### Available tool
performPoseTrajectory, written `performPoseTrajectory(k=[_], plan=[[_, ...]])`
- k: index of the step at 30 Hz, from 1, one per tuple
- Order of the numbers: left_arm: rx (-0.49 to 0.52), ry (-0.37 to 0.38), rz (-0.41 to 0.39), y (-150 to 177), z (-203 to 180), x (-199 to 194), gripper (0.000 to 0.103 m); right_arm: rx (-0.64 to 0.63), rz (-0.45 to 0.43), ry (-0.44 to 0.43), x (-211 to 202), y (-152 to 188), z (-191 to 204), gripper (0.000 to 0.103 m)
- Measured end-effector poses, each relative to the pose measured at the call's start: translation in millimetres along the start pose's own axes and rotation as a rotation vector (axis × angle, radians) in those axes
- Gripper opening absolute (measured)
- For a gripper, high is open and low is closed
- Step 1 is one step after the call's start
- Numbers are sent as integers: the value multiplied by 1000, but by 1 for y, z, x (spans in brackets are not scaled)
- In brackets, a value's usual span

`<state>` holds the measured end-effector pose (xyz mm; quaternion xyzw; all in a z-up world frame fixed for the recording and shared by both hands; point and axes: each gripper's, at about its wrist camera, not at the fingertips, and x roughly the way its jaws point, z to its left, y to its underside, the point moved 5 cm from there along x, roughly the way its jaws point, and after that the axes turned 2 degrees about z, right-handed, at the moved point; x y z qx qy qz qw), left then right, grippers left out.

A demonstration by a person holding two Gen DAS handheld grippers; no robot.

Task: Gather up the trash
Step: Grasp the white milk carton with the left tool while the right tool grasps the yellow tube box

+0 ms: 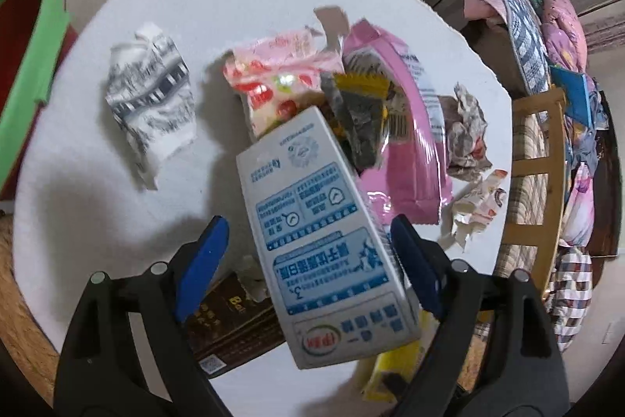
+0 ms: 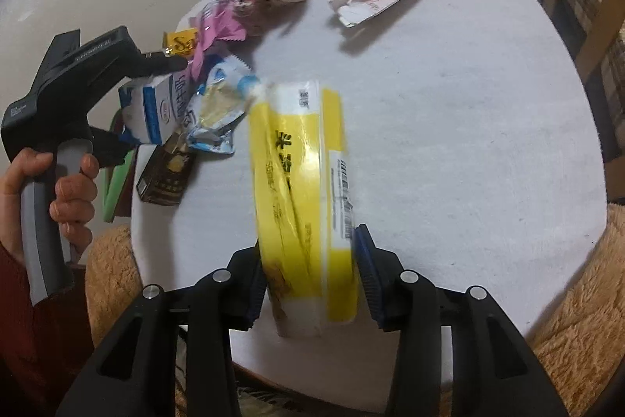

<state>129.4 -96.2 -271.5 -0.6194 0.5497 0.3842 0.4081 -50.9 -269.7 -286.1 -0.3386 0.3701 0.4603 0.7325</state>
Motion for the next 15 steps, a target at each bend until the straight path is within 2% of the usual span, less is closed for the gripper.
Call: performPoseTrajectory(k=[2, 3, 4, 7, 12, 15], plan=[[4, 9, -27, 2, -1, -5, 69, -11, -14, 19, 2, -7, 0, 53], [15, 15, -40, 3, -3, -9, 65, -21, -27, 33, 0, -7, 2, 59], [25, 8, -50, 3, -4, -12, 63, -30, -37, 45, -1, -7, 4, 60], [90, 1, -104, 4, -12, -27, 61, -76, -72, 106, -7, -8, 11, 66], [224, -53, -215, 12, -27, -58, 60, -173, -142, 244, -14, -14, 27, 67], [275, -78, -277, 22, -31, -75, 60, -211, -157, 280, -11, -14, 29, 68]])
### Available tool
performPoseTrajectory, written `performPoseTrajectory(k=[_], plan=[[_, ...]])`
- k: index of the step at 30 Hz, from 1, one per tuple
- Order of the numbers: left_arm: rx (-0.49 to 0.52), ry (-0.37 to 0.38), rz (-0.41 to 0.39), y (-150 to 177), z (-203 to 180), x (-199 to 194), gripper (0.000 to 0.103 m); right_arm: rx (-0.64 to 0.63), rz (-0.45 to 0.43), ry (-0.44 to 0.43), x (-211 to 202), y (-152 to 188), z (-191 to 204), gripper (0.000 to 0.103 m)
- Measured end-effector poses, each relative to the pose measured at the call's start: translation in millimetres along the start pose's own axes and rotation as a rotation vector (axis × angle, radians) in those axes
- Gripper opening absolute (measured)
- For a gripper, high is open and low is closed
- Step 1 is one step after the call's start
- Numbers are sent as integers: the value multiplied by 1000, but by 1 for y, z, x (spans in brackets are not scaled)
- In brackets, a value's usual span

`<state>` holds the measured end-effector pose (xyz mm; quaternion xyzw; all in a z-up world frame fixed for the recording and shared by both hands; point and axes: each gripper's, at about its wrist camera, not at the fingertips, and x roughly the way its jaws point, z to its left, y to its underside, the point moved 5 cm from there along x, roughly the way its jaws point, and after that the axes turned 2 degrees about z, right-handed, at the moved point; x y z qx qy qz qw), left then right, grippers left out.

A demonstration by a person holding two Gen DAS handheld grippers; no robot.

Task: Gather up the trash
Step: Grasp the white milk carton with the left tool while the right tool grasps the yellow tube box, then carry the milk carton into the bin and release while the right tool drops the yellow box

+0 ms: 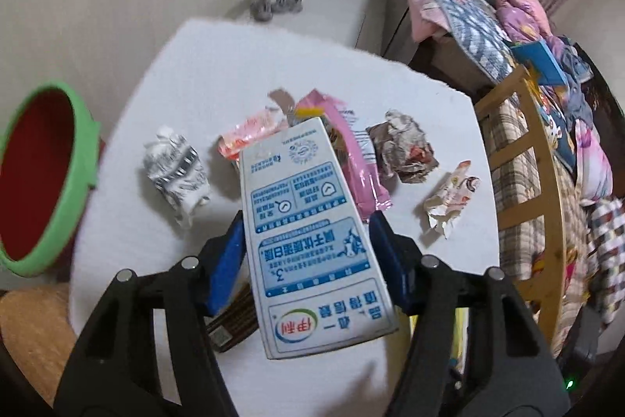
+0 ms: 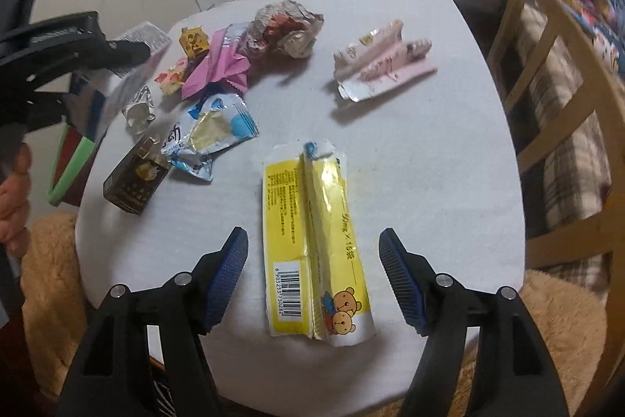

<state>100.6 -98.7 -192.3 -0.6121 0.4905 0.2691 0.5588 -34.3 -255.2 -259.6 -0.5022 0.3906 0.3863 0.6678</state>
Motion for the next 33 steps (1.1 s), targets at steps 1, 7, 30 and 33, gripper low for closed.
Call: performPoseTrajectory(k=[1, 7, 30, 33], plan=[[6, -3, -11, 2, -1, -4, 60, -7, -2, 3, 2, 0, 4, 68], [-12, -19, -46, 17, 7, -23, 60, -90, 17, 65, 15, 8, 13, 67], [-38, -39, -61, 31, 32, -37, 60, -250, 0, 326, 32, 15, 21, 44], [-41, -36, -66, 32, 34, -38, 60, -213, -15, 279, 23, 11, 19, 35]])
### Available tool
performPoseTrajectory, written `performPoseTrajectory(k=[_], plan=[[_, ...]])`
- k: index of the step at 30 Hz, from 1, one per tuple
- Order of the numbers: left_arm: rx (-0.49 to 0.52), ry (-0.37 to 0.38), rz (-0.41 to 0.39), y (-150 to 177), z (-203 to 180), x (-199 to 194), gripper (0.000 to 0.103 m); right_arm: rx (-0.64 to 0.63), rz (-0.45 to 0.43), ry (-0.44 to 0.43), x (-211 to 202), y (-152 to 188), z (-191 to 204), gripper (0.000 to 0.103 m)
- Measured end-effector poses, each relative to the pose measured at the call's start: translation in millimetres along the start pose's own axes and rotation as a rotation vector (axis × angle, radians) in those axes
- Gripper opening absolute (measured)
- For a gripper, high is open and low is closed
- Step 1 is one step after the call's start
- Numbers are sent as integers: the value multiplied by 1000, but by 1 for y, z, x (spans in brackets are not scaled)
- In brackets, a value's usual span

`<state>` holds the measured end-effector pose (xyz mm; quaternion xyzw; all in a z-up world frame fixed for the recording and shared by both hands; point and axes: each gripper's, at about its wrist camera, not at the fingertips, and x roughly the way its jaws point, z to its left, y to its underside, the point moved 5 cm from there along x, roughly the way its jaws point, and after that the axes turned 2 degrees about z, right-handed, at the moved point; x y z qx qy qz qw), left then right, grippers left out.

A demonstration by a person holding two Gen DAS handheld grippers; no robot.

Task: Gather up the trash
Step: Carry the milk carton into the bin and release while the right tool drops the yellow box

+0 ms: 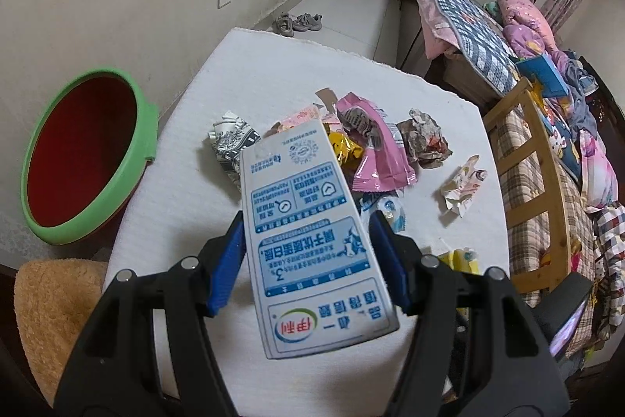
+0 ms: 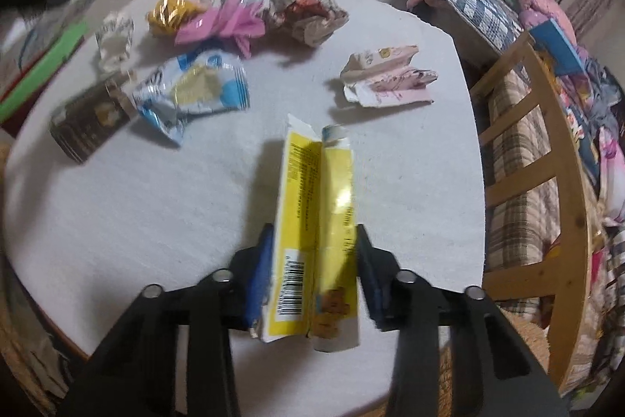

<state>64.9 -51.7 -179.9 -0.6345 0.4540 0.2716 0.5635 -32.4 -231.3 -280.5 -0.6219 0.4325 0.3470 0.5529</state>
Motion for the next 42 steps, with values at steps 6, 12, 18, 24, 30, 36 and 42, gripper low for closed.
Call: performPoseTrajectory(k=[6, 12, 18, 24, 30, 36, 42], plan=[[0, -3, -19, 0, 4, -6, 60, 117, -9, -128, -15, -11, -11, 30], [-1, -15, -46, -3, 14, -14, 60, 155, -81, -180, -45, -32, -11, 30], [-9, -30, -65, -4, 28, -20, 60, 143, -125, -219, -65, -53, 0, 30], [-36, -51, -73, -2, 50, -23, 60, 109, -139, -241, -74, -67, 23, 30], [-71, -78, -81, -1, 75, -27, 60, 69, -149, -260, -79, -79, 44, 30], [-106, -106, -91, 2, 99, -31, 60, 31, -162, -278, -87, -91, 66, 30], [-122, -129, -101, 3, 116, -35, 60, 1, -165, -301, -90, -99, 85, 30]])
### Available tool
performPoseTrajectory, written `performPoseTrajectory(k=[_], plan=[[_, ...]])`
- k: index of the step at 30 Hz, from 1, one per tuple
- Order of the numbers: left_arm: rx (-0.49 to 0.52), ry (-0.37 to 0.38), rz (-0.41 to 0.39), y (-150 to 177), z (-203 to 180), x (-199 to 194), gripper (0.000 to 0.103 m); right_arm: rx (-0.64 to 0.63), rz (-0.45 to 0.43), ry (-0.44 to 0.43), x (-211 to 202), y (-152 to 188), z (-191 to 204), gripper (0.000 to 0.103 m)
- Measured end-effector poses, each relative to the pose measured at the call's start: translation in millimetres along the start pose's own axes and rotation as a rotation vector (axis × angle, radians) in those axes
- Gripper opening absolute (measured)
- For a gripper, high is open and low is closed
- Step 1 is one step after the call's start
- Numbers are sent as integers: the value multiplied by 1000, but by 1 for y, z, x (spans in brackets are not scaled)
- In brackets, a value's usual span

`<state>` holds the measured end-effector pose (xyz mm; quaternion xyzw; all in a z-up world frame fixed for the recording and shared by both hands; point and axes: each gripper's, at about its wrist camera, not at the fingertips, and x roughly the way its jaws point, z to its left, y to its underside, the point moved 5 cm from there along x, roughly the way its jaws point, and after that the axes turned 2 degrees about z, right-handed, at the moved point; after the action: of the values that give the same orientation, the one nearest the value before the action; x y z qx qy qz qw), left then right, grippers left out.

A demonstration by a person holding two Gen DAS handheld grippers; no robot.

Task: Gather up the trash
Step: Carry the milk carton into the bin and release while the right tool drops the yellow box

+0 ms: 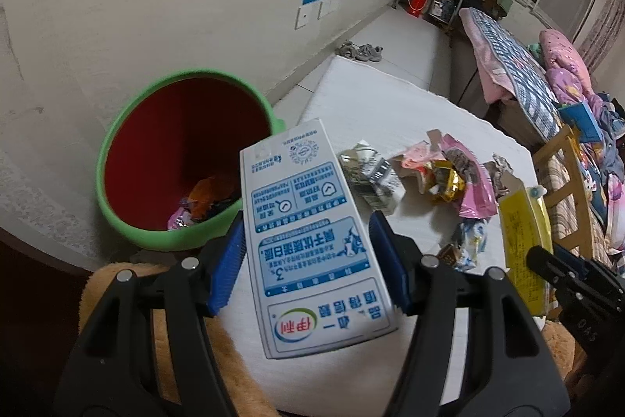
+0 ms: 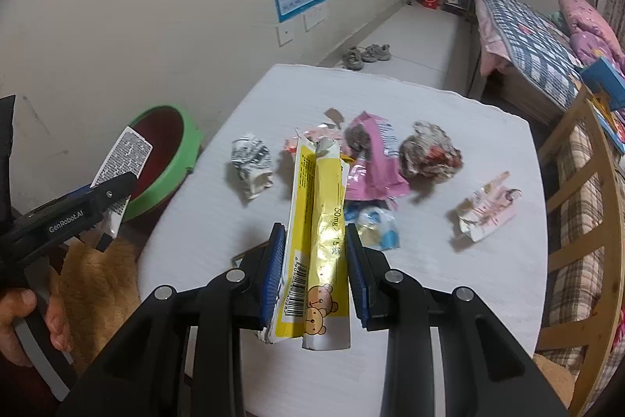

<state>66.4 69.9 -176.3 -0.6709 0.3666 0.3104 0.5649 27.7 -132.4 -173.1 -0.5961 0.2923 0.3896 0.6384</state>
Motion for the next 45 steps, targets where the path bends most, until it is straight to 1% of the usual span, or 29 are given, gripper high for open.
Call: performPoseTrajectory(k=[9, 19, 26, 29, 32, 37, 41, 45], plan=[[-19, -20, -7, 0, 16, -1, 60, -43, -4, -43, 6, -13, 28, 30], [-62, -52, 1, -1, 42, 2, 60, -55, 14, -126, 25, -32, 57, 30], [-117, -93, -13, -8, 77, 1, 60, -44, 54, -225, 48, -50, 83, 31], [-138, -113, -16, -11, 93, 0, 60, -9, 84, -292, 60, -58, 96, 31], [-150, -126, -16, -16, 107, 2, 60, 6, 97, -336, 69, -71, 110, 31], [-188, -100, 5, -27, 130, 11, 60, 1, 108, -390, 82, -91, 136, 32], [-183, -127, 4, -34, 140, 18, 60, 4, 125, -428, 90, -105, 154, 32], [-165, -145, 20, -34, 146, 27, 60, -28, 135, -446, 100, -116, 177, 33]])
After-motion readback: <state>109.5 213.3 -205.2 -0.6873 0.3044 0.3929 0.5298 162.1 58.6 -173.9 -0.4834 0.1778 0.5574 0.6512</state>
